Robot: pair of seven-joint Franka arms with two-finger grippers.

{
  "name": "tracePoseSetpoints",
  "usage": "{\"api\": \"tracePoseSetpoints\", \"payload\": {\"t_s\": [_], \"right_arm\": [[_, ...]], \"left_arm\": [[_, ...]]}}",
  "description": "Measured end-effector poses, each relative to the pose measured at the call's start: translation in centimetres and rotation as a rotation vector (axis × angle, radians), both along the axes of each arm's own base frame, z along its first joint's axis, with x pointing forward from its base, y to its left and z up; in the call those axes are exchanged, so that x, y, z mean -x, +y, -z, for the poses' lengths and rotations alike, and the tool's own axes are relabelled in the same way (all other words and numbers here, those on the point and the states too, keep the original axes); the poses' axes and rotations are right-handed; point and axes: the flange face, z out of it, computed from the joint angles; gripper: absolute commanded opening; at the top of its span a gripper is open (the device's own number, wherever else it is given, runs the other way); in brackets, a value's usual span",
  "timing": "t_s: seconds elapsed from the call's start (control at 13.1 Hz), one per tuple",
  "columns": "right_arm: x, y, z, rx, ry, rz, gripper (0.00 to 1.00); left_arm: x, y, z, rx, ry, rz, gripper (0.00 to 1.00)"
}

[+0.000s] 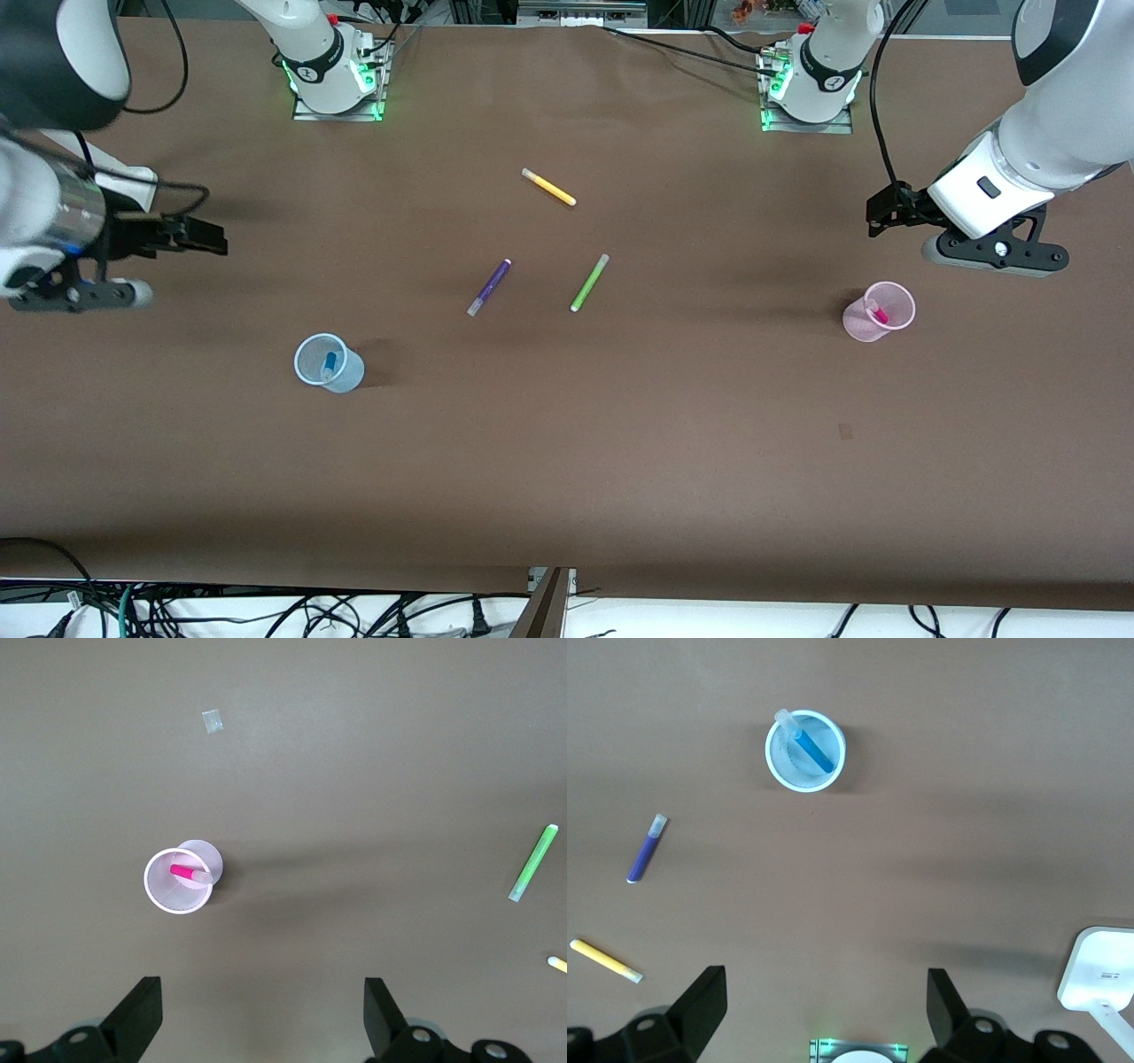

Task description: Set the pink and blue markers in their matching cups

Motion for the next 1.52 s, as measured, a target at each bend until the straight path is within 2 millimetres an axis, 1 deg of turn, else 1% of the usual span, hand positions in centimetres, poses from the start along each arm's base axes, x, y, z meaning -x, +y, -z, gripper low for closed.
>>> {"api": "tracePoseSetpoints", "payload": {"t_s": [0.08, 0.23, 0.38, 0.61, 0.68, 0.84, 1.07, 1.22, 1.45, 1.52], "right_arm": [[1.1, -0.4, -1.1, 0.002, -0.020, 0.006, 1.00], [3.0, -0.6, -3.4, 0.002, -0.060, 0.008, 1.00], [4.1, -0.7, -4.9, 0.003, -0.082, 0.011, 1.00], [4.5, -2.4, -4.8, 0.006, -0.063, 0.041, 1.00], [4.5, -2.7, -4.8, 0.007, -0.060, 0.046, 1.00], [4.5, -2.7, -4.9, 0.007, -0.058, 0.046, 1.00], [4.5, -2.6, -5.3, 0.007, -0.059, 0.044, 1.00], [4.3, -2.6, -5.4, 0.007, -0.060, 0.044, 1.00], [4.1, -2.6, -5.4, 0.007, -0.061, 0.044, 1.00], [4.1, -2.6, -5.4, 0.007, -0.061, 0.044, 1.00]], "left_arm": [[0.0, -0.4, 0.0, -0.001, -0.001, 0.007, 1.00], [0.1, -1.3, 0.0, -0.010, -0.003, 0.019, 1.00], [0.0, -1.6, -0.4, -0.022, -0.010, 0.019, 1.00], [0.1, -1.1, -1.3, -0.030, -0.018, 0.007, 1.00], [0.3, -1.0, -1.6, -0.030, -0.023, 0.006, 1.00], [0.7, -1.0, -2.0, -0.027, -0.045, 0.006, 1.00], [1.4, -0.4, -2.3, -0.022, -0.082, -0.002, 1.00], [1.6, -0.1, -2.7, -0.021, -0.092, -0.008, 1.00], [1.3, 1.6, -2.8, -0.020, -0.098, -0.038, 1.00], [1.2, 1.7, -2.8, -0.020, -0.098, -0.041, 1.00]]}}
